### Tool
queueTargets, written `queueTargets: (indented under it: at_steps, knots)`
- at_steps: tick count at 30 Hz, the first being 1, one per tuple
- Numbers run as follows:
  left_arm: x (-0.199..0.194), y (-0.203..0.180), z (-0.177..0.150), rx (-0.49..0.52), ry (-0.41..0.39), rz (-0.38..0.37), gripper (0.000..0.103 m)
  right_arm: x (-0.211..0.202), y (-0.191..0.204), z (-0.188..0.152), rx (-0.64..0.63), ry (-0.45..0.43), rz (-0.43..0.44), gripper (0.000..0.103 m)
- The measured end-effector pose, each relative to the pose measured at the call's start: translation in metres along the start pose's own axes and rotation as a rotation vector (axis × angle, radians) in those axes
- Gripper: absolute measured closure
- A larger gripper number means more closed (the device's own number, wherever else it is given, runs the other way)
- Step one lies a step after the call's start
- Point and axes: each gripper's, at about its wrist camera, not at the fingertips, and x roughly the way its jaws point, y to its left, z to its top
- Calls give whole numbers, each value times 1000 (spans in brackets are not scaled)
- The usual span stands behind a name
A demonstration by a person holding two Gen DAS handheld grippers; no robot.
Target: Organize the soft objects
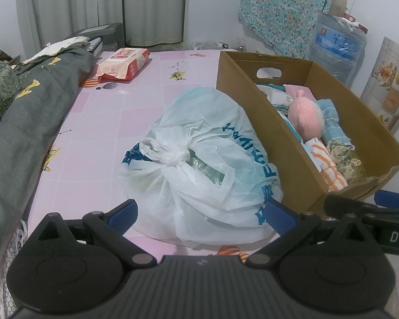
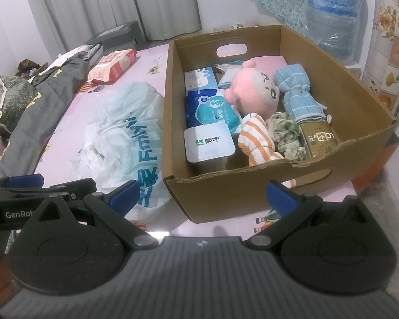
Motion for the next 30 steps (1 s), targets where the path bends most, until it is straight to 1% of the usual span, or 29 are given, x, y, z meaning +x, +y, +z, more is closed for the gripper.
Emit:
queueTargets:
  at_steps: [30]
  knots:
    - [1, 3, -2, -4, 3, 3, 1, 1, 2, -2, 9, 5, -1, 1]
